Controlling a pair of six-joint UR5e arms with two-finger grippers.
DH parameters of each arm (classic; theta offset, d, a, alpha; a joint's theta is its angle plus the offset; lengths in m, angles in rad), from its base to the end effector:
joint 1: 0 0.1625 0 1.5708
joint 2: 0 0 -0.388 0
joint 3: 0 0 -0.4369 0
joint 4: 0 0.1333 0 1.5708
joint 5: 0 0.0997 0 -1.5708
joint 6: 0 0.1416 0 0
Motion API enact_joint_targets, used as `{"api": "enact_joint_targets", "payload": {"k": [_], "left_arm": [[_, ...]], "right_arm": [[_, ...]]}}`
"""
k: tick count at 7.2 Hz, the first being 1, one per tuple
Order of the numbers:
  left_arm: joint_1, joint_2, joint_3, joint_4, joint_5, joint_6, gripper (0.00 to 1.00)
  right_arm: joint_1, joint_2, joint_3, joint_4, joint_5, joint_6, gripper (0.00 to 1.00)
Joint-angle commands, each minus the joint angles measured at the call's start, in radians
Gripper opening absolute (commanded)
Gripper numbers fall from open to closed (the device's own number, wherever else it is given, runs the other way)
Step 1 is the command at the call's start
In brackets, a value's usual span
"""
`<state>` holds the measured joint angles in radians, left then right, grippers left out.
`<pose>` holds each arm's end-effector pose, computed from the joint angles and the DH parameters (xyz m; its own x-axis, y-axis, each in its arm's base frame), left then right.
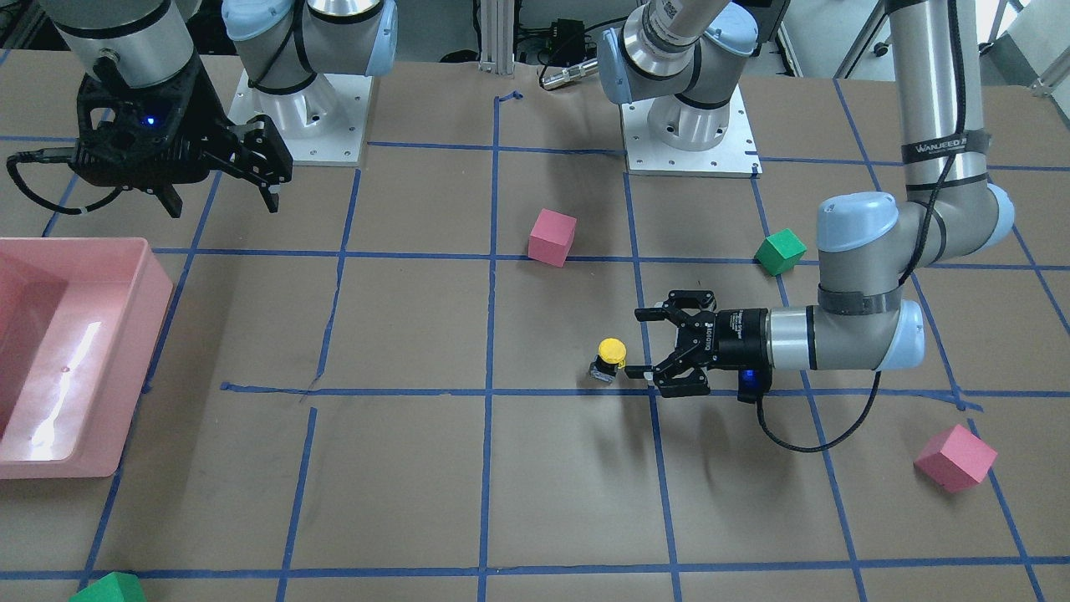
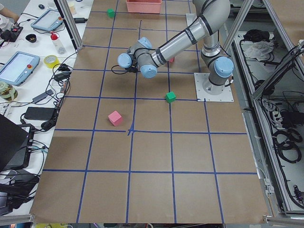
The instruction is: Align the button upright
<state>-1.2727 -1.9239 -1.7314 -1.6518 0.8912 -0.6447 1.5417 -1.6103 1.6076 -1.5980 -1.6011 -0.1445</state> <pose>-0.0552 -0.5772 0.1648 -0.3654 -0.9275 0.0794 -0.5791 0.2933 0.7607 0.1137 -0.5290 0.4129 -0.9929 -0.1142 0.0343 -0.1151 0.9930 -0.0252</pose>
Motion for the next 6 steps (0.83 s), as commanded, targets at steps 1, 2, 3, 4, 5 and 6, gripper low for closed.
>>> {"api": "enact_joint_targets", "payload": {"k": [1, 2, 3, 4, 5, 6], "left_arm": [[-0.034, 0.087, 0.046, 0.000, 0.130, 0.003, 1.00], [-0.052, 0.138, 0.049, 0.003, 0.132, 0.010, 1.00], [-0.053, 0.182, 0.061, 0.001, 0.147, 0.013, 1.00], [-0.054, 0.219, 0.065, 0.003, 0.260, 0.067, 1.00], [-0.054, 0.258, 0.069, 0.004, 0.358, 0.141, 1.00], [-0.059, 0.296, 0.070, 0.006, 0.400, 0.181, 1.00]], "right_arm": [[0.000, 0.000, 0.001, 0.000, -0.025, -0.004, 1.00], [0.000, 0.001, 0.002, 0.000, -0.025, -0.004, 1.00], [-0.002, 0.000, 0.000, -0.002, -0.026, 0.006, 1.00], [-0.003, 0.000, -0.002, -0.002, -0.028, 0.006, 1.00], [-0.003, 0.000, -0.003, 0.000, -0.026, 0.005, 1.00], [-0.003, -0.005, -0.005, 0.003, -0.026, 0.006, 1.00]]}}
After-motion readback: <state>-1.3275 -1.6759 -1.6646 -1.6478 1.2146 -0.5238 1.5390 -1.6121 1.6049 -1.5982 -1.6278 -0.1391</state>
